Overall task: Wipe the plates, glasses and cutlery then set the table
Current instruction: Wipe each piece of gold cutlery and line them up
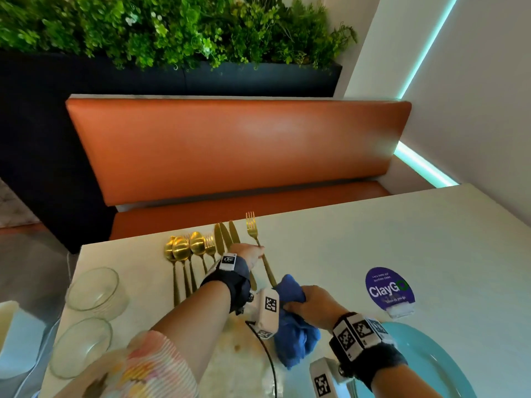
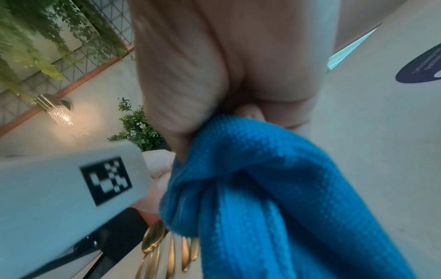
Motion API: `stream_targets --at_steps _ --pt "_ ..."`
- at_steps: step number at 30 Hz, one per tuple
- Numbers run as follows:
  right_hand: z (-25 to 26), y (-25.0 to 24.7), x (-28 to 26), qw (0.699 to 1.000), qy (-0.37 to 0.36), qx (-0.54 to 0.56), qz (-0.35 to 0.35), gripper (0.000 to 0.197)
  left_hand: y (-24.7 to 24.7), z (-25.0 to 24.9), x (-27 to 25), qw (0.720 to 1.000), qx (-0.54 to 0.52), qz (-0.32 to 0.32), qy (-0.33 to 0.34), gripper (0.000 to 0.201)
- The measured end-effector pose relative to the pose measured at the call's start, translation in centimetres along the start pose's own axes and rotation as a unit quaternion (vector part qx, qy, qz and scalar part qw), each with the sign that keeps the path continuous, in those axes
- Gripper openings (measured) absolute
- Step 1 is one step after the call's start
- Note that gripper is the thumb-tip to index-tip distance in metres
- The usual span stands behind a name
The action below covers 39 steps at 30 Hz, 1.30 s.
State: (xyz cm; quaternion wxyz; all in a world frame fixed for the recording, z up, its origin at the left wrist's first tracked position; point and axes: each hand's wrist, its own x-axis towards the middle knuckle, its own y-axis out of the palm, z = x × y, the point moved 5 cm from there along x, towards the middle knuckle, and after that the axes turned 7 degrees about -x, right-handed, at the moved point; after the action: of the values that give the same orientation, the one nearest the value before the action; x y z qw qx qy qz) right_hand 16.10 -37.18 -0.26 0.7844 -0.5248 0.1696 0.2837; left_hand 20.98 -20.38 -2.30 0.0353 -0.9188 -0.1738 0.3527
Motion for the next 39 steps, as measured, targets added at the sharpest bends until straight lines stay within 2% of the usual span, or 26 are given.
stream_targets --at_steps 4,8,11,16,18,24,26,27,33,37,39 --pt "-1.5 -1.3 1.4 0.999 0.020 0.025 -0.019 0.026 -0.5 0.5 3.2 0.993 0.108 -0.041 -0.023 0.047" --pt "-1.9 -2.3 2.6 0.999 0.014 0.022 -0.019 0.016 -0.3 1.3 5.2 0.972 0.228 -0.053 -0.016 0.026" --pt "-2.0 -2.6 3.3 0.999 0.010 0.031 -0.018 0.016 -0.2 1.7 6.0 0.975 0.213 -0.069 -0.007 0.034" --pt "-1.9 -2.3 4.1 0.999 0.014 0.028 -0.014 0.019 -1.2 1.0 6.6 0.982 0.179 -0.048 -0.017 0.026" --pt "-1.7 -2.1 4.3 0.999 0.012 0.032 -0.011 0.020 -2.7 0.8 6.5 0.985 0.164 -0.044 -0.002 0.023" --pt "1.0 -1.6 4.0 1.000 -0.017 -0.003 -0.004 0.020 -9.6 2.5 5.0 0.966 0.240 -0.092 0.014 0.020" --pt "2.2 -1.4 3.6 0.999 -0.030 -0.021 -0.002 0.022 -11.0 3.4 4.5 0.957 0.273 -0.092 -0.018 0.017" --pt "2.6 -1.2 3.5 0.999 -0.035 -0.020 0.000 0.023 -11.5 4.0 4.1 0.953 0.287 -0.090 -0.032 0.021" --pt "3.9 -0.5 2.8 0.999 -0.040 -0.010 0.001 0.022 -11.1 4.7 4.4 0.949 0.308 -0.064 -0.014 0.021" --pt "3.4 -0.3 2.5 1.000 -0.030 -0.005 -0.002 0.023 -10.6 5.4 5.0 0.945 0.310 -0.103 -0.012 0.026" --pt "3.1 -0.3 2.4 1.000 -0.024 0.004 -0.005 0.027 -10.4 6.1 4.9 0.942 0.313 -0.123 -0.004 0.022"
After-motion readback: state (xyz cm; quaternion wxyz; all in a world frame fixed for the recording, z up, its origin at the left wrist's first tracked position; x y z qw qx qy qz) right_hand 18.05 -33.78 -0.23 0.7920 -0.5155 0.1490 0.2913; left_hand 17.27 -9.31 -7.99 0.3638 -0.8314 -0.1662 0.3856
